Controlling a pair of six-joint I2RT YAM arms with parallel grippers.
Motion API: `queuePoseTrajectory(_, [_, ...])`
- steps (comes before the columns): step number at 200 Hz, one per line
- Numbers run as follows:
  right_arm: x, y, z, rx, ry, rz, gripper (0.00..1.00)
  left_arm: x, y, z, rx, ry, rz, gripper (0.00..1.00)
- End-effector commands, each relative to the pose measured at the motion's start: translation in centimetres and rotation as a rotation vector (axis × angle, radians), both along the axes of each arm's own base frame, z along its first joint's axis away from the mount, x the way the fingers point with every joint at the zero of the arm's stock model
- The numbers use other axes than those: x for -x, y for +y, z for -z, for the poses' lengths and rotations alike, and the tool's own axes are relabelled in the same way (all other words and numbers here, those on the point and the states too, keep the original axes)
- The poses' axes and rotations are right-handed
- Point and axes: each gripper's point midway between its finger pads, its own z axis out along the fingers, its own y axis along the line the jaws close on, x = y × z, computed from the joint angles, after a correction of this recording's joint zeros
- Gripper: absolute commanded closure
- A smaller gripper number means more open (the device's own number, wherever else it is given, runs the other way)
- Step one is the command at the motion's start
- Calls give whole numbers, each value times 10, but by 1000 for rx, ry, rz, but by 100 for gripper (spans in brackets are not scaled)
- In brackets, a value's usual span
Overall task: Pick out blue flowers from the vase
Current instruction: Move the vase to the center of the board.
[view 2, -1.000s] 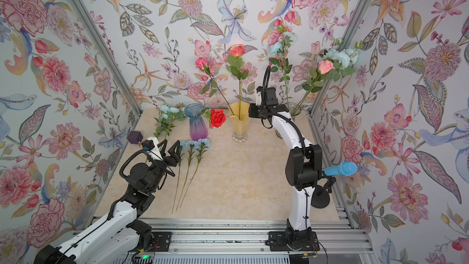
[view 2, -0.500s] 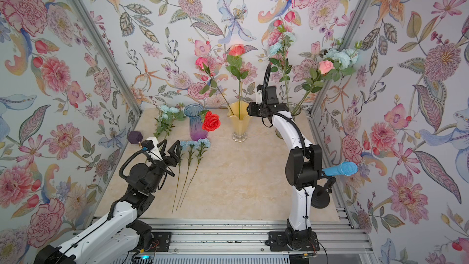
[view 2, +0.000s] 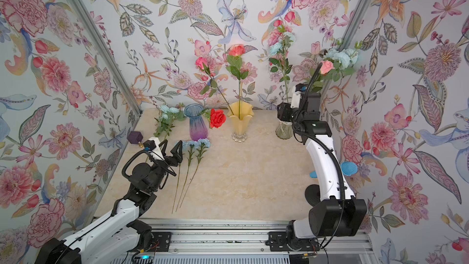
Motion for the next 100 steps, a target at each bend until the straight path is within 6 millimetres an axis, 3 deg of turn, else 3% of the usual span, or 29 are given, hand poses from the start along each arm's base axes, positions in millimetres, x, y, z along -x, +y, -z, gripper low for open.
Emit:
queuePoseTrajectory(1, [-1, -37, 39, -103, 79, 88, 47, -1, -9, -12, 41, -37, 43, 21])
queuePoseTrajectory(37, [-13, -70, 65, -155, 140, 160, 51, -1, -13, -13, 37, -40, 52, 20])
queuePoseTrajectory(100, [-54, -77, 82, -156, 176, 192, 55, -8, -19, -2, -29, 2, 65, 20])
